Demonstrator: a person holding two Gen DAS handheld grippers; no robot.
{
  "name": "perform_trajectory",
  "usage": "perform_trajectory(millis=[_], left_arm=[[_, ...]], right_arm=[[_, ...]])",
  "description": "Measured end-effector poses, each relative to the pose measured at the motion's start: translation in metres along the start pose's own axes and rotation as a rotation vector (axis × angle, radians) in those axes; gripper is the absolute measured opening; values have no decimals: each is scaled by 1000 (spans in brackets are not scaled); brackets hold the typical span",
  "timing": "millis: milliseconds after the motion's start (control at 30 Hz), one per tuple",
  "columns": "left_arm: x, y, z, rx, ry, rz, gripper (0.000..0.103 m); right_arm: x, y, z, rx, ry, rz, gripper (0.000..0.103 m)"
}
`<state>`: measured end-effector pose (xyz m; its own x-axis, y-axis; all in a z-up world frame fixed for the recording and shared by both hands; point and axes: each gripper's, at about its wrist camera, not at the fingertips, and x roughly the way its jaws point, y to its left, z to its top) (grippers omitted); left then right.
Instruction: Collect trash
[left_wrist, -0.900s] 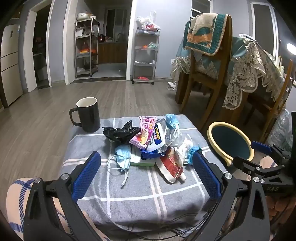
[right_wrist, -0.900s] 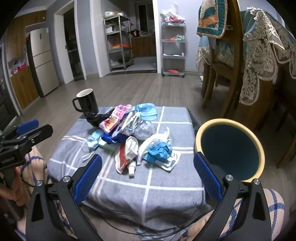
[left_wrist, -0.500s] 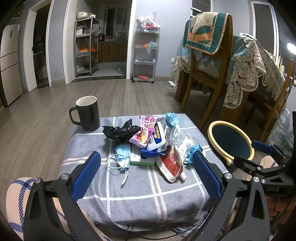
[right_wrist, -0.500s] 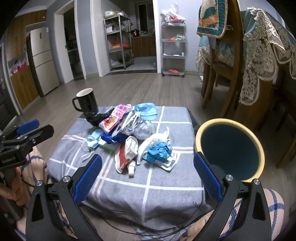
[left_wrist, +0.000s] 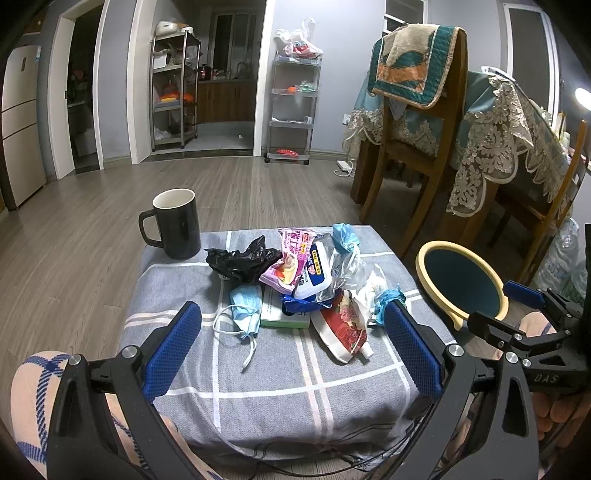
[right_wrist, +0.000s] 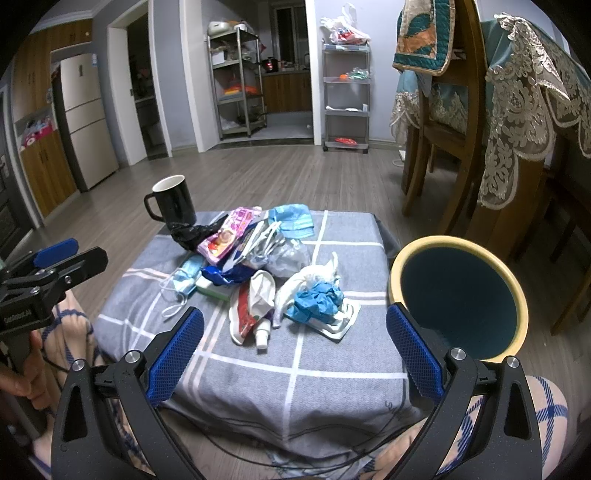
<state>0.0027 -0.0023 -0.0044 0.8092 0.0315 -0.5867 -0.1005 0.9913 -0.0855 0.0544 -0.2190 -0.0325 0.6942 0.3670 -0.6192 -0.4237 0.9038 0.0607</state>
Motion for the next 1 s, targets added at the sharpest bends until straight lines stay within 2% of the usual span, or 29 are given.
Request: perform_trajectory(millis=[1000], left_arm=[[5, 1, -5, 4, 6, -3, 97]], right_arm=[[3, 0, -1, -1, 4, -2, 98]])
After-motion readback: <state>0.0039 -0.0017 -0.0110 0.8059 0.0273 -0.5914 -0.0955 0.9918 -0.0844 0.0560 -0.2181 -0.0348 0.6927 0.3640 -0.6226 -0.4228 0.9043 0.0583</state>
